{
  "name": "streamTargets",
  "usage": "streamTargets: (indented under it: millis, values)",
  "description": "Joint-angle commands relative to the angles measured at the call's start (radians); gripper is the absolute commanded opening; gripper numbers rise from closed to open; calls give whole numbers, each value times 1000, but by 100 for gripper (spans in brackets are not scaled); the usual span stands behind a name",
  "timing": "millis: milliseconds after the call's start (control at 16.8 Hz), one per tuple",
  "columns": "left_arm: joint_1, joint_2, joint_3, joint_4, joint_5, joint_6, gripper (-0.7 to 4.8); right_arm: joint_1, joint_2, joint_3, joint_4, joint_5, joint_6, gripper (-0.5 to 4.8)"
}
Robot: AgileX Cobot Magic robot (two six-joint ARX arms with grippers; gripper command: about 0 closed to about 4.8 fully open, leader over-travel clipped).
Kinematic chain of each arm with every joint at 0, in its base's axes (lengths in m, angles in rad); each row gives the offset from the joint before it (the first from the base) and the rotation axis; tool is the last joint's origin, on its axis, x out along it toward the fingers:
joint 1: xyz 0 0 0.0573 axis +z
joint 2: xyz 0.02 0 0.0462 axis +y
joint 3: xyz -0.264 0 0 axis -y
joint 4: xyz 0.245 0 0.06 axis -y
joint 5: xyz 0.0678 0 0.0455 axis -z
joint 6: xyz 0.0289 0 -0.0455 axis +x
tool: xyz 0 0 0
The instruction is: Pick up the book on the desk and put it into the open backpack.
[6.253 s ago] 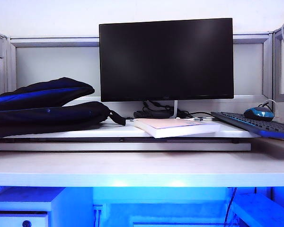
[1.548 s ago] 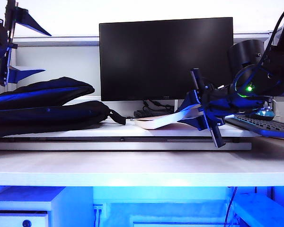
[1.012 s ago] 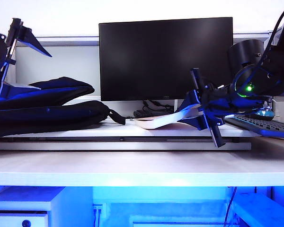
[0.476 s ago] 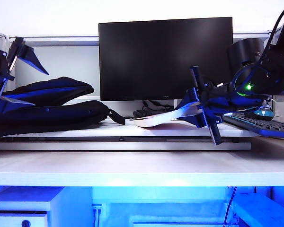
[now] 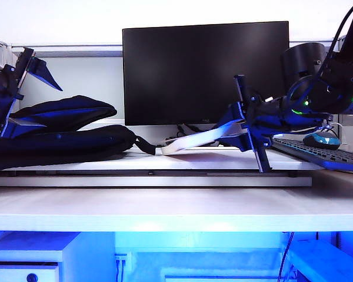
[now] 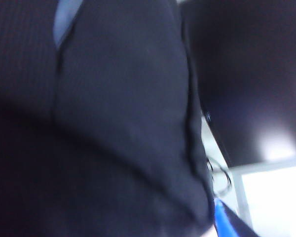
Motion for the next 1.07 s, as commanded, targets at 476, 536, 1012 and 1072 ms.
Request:
streamTargets:
  millis: [476, 536, 1012, 1072]
  values:
    - [2, 27, 44, 200, 62, 0, -6, 65, -17, 221, 108, -96, 7, -6]
    - [2, 27, 44, 201, 66, 0, -6, 58, -27, 222, 108, -92, -28, -6]
    - [1, 27, 71, 320, 114, -90, -6, 2, -77, 222, 98, -107, -70, -6]
    - [-1, 27, 101, 322, 157, -91, -6, 14, -77, 222, 97, -90, -70, -6]
